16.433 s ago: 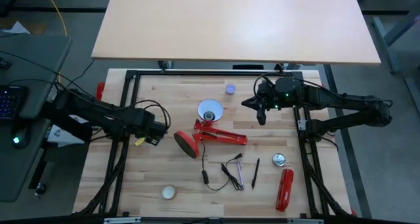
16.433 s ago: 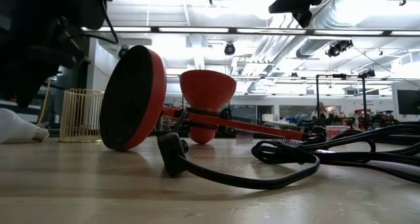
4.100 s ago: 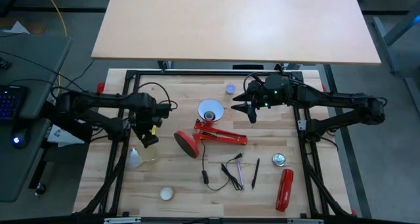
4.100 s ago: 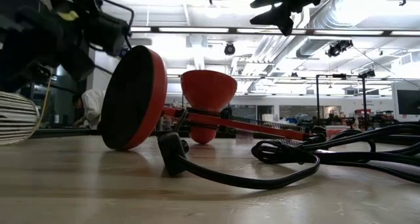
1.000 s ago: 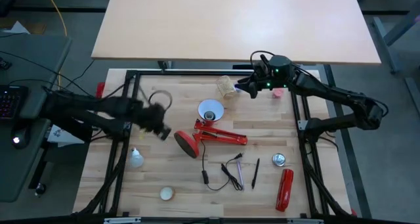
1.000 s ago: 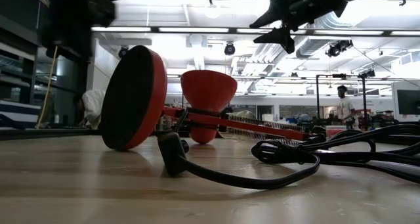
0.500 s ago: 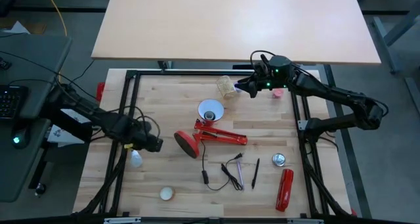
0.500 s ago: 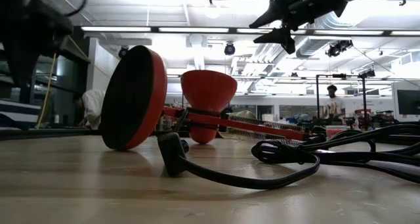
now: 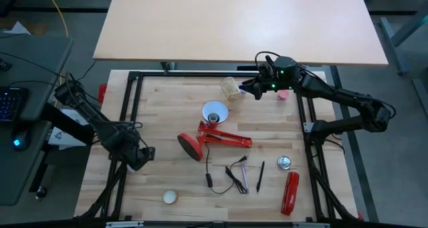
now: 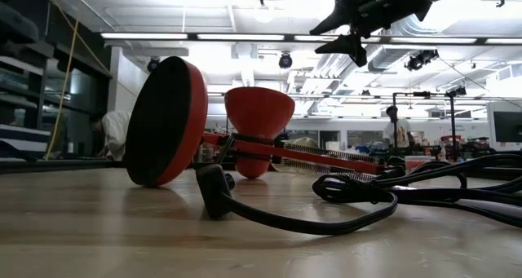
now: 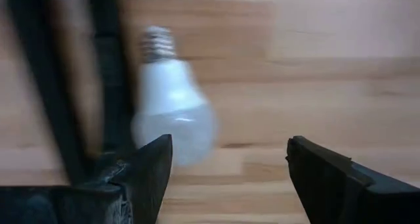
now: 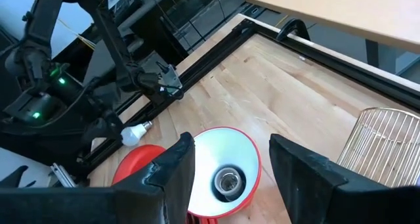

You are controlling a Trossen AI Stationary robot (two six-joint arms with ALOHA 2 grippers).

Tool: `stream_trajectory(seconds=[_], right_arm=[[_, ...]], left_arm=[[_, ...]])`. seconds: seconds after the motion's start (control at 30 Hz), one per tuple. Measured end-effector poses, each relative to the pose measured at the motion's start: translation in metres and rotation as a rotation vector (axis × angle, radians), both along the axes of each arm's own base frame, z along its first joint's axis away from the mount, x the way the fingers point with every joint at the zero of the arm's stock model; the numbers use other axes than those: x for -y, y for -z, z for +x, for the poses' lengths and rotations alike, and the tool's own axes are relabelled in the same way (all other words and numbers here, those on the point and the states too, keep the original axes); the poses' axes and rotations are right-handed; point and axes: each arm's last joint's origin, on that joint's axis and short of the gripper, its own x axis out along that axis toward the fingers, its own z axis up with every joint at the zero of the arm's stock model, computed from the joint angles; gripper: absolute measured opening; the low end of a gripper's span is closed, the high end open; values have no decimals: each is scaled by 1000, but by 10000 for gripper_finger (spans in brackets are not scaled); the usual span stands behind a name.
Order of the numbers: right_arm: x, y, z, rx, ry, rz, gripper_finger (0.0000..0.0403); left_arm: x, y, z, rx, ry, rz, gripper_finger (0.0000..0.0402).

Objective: Screw lightbulb
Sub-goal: Insert the white lightbulb into the desk lamp

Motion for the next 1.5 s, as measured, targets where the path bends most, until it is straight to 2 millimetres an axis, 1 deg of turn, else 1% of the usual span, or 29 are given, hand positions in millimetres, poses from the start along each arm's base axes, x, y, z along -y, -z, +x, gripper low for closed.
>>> stream_trajectory(seconds=[0.13, 0.33, 0.5, 0.7, 0.83, 0.97, 1.13, 1.43, 1.5], right_arm=[[0, 0, 0, -2, -3, -6, 189], [0, 0, 0, -3, -3, -6, 189], [0, 0, 0, -4, -6, -13, 189], [0, 0, 0, -3, -5, -10, 189], [0, 0, 0, -2, -4, -2, 189], [-1, 0, 1, 2, -26, 6, 189], [-2, 1, 1, 6, -53, 22, 189], [-2, 1, 1, -2, -59, 30, 189], [-3, 2, 0, -7, -59, 33, 189]], left_arm=[[-4, -4, -8, -107, -20, 24, 280], [0, -1, -3, -84, -23, 24, 280], [5, 8, 4, -125, -37, 58, 280], [6, 21, 21, -139, -99, 98, 280], [4, 28, 29, -178, -143, 122, 280], [2, 34, 33, -218, -183, 134, 280], [5, 42, 37, -289, -218, 128, 280], [8, 55, 41, -369, -229, 168, 280], [10, 60, 44, -365, -235, 163, 280]])
